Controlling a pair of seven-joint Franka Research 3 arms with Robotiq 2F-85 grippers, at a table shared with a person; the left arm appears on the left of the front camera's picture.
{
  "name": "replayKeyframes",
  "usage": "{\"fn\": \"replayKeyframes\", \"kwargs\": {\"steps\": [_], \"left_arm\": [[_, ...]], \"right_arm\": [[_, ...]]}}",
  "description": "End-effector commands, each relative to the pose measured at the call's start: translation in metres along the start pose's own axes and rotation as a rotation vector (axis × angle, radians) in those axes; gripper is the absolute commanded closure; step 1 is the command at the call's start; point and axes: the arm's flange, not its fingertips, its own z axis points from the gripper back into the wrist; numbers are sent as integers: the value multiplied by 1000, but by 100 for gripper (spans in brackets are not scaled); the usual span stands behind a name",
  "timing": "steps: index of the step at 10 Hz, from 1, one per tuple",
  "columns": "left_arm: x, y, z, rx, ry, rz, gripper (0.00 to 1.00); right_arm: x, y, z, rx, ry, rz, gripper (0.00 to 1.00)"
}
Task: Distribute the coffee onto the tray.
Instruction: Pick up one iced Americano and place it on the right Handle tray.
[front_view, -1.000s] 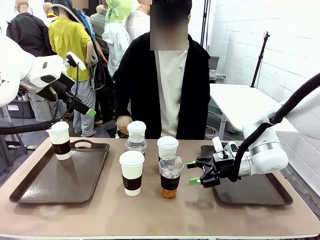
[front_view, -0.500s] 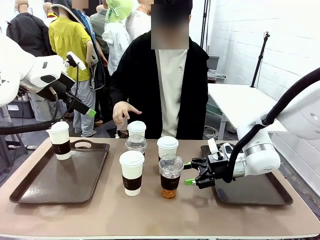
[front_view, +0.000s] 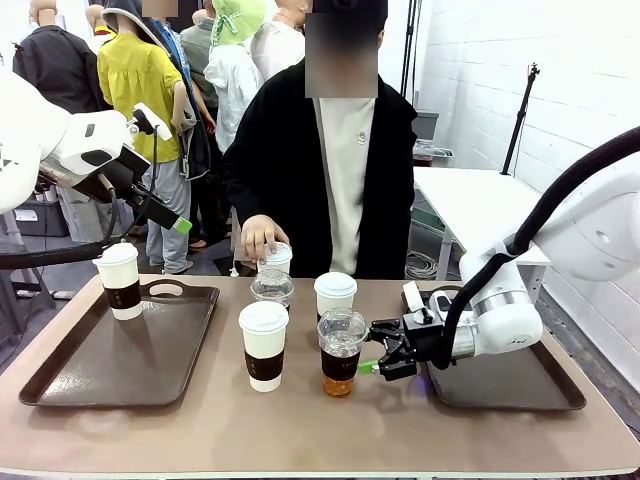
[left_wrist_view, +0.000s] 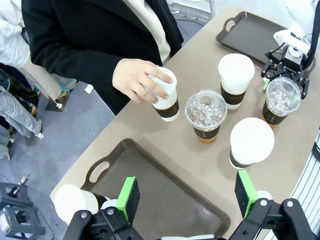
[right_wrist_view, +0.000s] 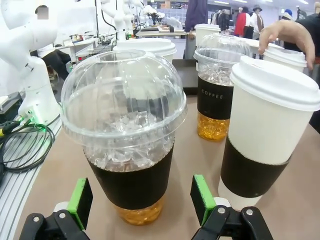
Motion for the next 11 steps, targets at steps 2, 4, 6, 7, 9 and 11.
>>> {"fn": "replayKeyframes", "kwargs": {"steps": [2,4,6,7,9,11], "left_arm": [[0,1,0,-3,1,9,0],[0,1,0,-3,1,9,0],[0,1,0,-3,1,9,0],[0,1,0,-3,1,9,0],[0,1,0,-3,1,9,0],[0,1,0,-3,1,9,0]], "right_arm": [[-2,-7,-14,4,-27,14,0],[1,-9,-22,30,-31,12,0],[0,-13,-33,69,-42,-8,0],[1,-14,-40,83,-41,-19,0],[1,-18,-48,91,-27,-55,0],[1,-18,-50,94,-28,-87,0]]}}
